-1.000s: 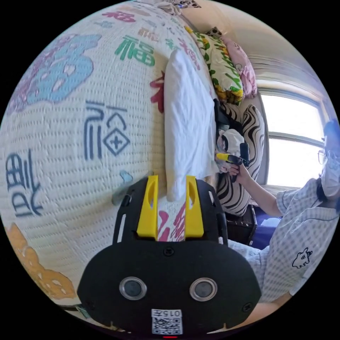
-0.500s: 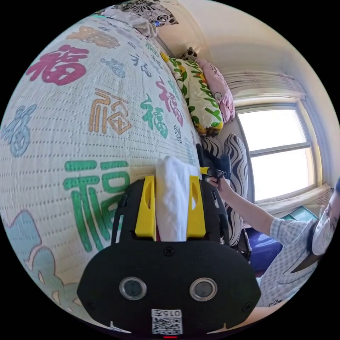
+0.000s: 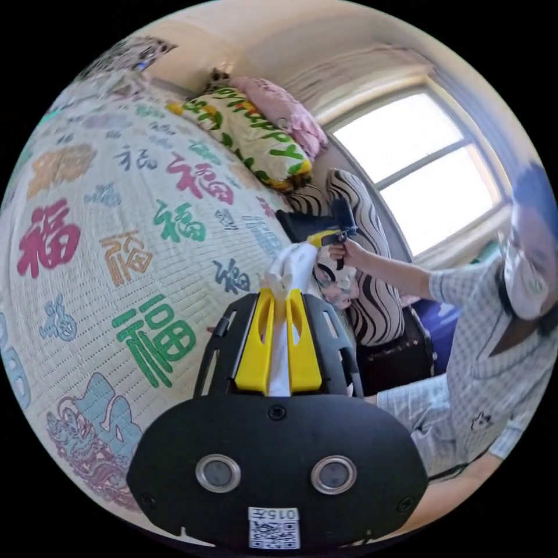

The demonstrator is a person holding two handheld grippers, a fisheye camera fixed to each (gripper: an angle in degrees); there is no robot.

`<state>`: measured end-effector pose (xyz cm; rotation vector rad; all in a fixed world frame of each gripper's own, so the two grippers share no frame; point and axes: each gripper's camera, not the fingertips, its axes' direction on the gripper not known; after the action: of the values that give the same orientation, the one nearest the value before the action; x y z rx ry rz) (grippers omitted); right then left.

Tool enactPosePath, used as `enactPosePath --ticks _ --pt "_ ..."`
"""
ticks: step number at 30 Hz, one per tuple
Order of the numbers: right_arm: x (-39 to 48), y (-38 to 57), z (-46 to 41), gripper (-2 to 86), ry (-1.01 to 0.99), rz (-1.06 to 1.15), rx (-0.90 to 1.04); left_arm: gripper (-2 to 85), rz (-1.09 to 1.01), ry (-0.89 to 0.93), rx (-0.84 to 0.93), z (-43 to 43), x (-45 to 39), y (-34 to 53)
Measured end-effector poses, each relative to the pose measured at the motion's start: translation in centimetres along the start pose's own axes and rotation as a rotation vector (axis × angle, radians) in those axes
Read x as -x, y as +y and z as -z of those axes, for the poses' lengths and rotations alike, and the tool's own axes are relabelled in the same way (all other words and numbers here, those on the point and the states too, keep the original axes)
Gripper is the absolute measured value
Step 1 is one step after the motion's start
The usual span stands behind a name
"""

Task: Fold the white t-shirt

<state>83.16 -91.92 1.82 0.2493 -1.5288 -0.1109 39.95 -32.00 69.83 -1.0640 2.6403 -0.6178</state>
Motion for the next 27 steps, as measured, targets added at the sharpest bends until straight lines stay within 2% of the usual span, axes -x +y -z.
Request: enactPosePath --ticks 7,11,13,18,21,25,27 --pt "7.5 7.4 -3.2 3.2 0.011 0.149 0.222 1.9 -0.246 -0.106 0.218 -3.0 -12.1 7.1" --pt "7.6 11.7 -9.0 3.3 0.083 0.106 0.378 2.1 -0.23 -0.21 0.381 -7.2 -14.3 11.5" --pt "7.1 12.9 -11.1 3.6 0.149 0.074 0.416 2.2 -0.188 -0.336 0.471 -9.9 -14.7 13.9" --pt "6.0 14.8 -13.3 2.6 0.138 -0.048 0.432 3.4 -0.047 -0.405 0.415 -10.1 -14.9 15.8" --pt "6.2 15.0 -11.1 1.4 0.158 -0.116 0.348 4.2 0.108 -0.419 0.445 -8.3 -13.9 16.2" --pt "7.7 13.0 -10.2 0.6 0.169 -0.073 0.234 5.8 0.181 -0.289 0.207 -4.7 -14.8 15.3" --pt "7.8 11.7 -12.0 0.3 0.155 -0.04 0.237 7.1 0.174 -0.242 0.161 -5.2 -14.9 14.4"
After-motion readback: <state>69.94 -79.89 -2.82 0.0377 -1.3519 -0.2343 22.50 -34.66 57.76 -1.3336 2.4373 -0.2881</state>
